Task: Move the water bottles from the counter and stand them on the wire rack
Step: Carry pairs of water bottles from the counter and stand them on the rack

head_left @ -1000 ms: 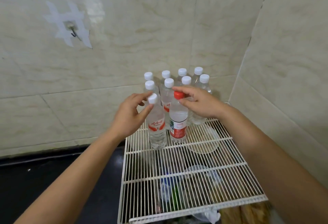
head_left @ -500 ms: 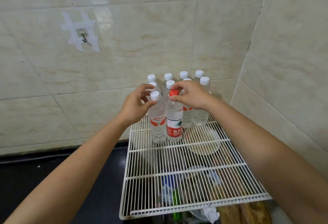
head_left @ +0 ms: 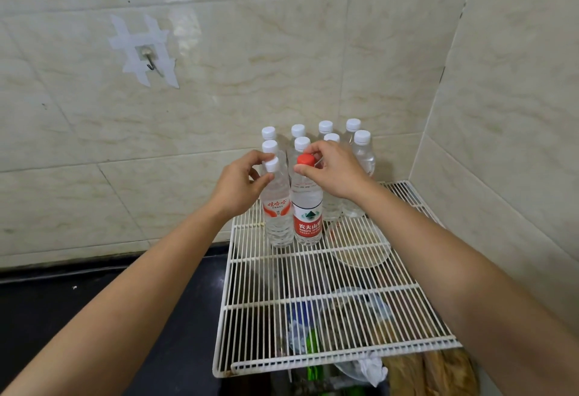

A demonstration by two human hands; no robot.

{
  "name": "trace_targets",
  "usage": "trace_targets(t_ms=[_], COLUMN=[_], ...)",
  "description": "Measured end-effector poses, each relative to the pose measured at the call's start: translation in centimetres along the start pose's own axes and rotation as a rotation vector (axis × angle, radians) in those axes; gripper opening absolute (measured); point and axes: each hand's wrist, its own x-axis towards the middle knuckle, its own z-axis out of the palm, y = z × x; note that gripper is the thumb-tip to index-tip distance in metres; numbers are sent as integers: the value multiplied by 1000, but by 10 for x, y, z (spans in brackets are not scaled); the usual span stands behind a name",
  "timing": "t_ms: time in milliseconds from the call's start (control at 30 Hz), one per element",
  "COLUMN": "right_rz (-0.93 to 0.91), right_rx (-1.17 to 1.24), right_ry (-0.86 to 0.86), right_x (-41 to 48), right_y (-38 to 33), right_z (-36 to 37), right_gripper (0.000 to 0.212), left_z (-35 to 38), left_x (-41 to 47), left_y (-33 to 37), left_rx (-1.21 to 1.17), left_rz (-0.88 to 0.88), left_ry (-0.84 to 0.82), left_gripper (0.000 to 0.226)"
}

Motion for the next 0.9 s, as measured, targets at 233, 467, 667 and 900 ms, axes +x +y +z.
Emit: trace_targets(t_ms=[233, 467, 667, 900], right_rz=[65, 96, 48, -306], right_rx=[-13, -14, -238, -329], right_ry=[56, 89, 94, 285], right_x=[-5, -14, -24, -58], right_y=[-5, -12, -16, -29], right_z=[9, 7, -5, 35], right_gripper=[44, 45, 80, 73], left_z=[-2, 3, -27, -57], left_x=[0, -8, -25, -112], left_y=[1, 4, 14, 3], left_rx=[-25, -77, 112, 696], left_rz=[-24, -79, -88, -131], left_ry=[1, 14, 13, 242], left_gripper=[31, 39, 68, 55])
